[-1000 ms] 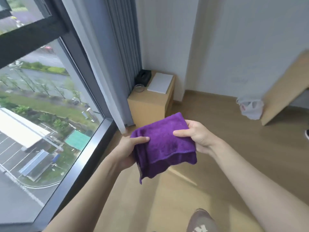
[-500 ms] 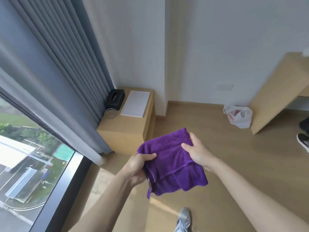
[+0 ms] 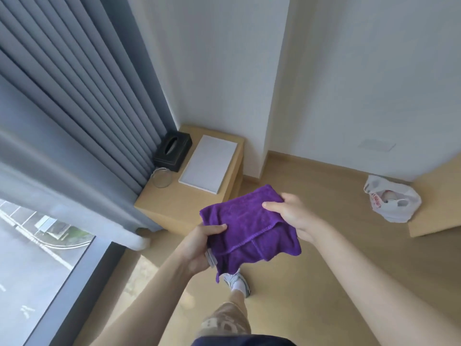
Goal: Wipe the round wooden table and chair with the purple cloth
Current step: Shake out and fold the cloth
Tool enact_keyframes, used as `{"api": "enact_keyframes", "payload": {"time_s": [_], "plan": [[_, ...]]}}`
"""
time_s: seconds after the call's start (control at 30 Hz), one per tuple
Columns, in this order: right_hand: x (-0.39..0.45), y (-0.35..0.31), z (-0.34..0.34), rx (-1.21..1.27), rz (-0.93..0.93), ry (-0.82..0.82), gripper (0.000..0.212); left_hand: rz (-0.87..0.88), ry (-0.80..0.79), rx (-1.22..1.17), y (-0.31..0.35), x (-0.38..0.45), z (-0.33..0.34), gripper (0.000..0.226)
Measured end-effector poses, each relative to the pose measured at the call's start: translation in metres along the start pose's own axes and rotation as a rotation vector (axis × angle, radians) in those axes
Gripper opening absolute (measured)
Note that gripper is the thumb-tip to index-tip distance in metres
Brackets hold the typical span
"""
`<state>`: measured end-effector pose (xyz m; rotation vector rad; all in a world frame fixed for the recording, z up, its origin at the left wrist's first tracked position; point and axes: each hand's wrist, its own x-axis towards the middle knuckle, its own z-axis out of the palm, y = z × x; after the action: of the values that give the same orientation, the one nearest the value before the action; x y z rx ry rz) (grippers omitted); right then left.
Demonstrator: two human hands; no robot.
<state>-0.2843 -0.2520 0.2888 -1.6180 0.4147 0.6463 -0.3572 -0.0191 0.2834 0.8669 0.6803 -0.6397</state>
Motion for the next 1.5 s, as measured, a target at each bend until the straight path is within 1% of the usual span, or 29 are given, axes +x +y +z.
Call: {"api": "enact_keyframes", "payload": {"time_s": [0.07,0.13,0.2,0.3,0.37,0.4,0.43,0.53,0.57,0.7,0.77,0.87,0.97,1.07,1.17,1.23,1.3,1.37,1.4,1.43,1.5], "plan": [[0.032,-0.022,-0.001,0.085,0.065,-0.039,0.027,-0.008,0.027,-0.004,0.033,0.030,0.004,0.038],[0.061,-0.045,0.001,0.139,0.109,-0.116,0.035,-0.010,0.054,-0.016,0.063,0.052,0.007,0.032],[0.091,-0.067,0.003,0.157,0.117,-0.203,0.046,-0.014,0.036,-0.034,0.092,0.071,0.007,0.029],[0.132,-0.096,0.006,0.121,0.124,-0.361,0.060,-0.012,0.040,-0.055,0.130,0.098,0.010,0.033],[0.156,-0.107,0.011,0.050,0.154,-0.465,0.065,-0.001,0.056,-0.104,0.147,0.116,0.010,0.038],[0.172,-0.113,0.013,-0.003,0.168,-0.484,0.066,0.009,0.079,-0.135,0.155,0.128,0.008,0.041],[0.183,-0.116,0.015,-0.055,0.171,-0.477,0.065,0.016,0.103,-0.150,0.160,0.136,0.007,0.044],[0.239,-0.133,0.012,-0.231,0.180,-0.386,0.061,0.031,0.168,-0.156,0.174,0.169,0.005,0.046],[0.261,-0.140,0.010,-0.277,0.193,-0.388,0.059,0.036,0.193,-0.153,0.176,0.179,0.006,0.047],[0.342,-0.177,0.012,-0.480,0.253,-0.529,0.055,0.065,0.325,-0.210,0.181,0.216,0.021,0.057],[0.379,-0.195,0.018,-0.581,0.277,-0.601,0.056,0.081,0.399,-0.279,0.182,0.235,0.034,0.058],[0.429,-0.212,0.033,-0.746,0.254,-0.687,0.056,0.121,0.504,-0.413,0.184,0.270,0.044,0.059],[0.471,-0.211,0.055,-0.894,0.219,-0.739,0.056,0.145,0.608,-0.442,0.190,0.302,0.036,0.065],[0.512,-0.198,0.081,-1.037,0.105,-0.804,0.053,0.175,0.685,-0.410,0.193,0.329,0.016,0.065],[0.547,-0.174,0.107,-1.058,-0.014,-0.809,0.050,0.163,0.779,-0.370,0.196,0.353,-0.012,0.070],[0.572,-0.156,0.125,-1.070,-0.082,-0.835,0.050,0.138,0.842,-0.297,0.197,0.368,-0.035,0.068],[0.593,-0.141,0.141,-1.085,-0.104,-0.858,0.056,0.118,0.886,-0.264,0.199,0.382,-0.054,0.063],[0.612,-0.128,0.150,-1.140,-0.118,-0.874,0.067,0.077,0.881,-0.312,0.191,0.398,-0.070,0.061],[0.621,-0.121,0.153,-1.172,-0.096,-0.880,0.071,0.047,0.874,-0.335,0.187,0.405,-0.075,0.060],[0.627,-0.117,0.155,-1.221,-0.067,-0.878,0.071,0.018,0.883,-0.358,0.186,0.410,-0.077,0.057],[0.632,-0.112,0.156,-1.322,-0.052,-0.890,0.060,-0.010,0.892,-0.364,0.184,0.414,-0.083,0.050]]}}
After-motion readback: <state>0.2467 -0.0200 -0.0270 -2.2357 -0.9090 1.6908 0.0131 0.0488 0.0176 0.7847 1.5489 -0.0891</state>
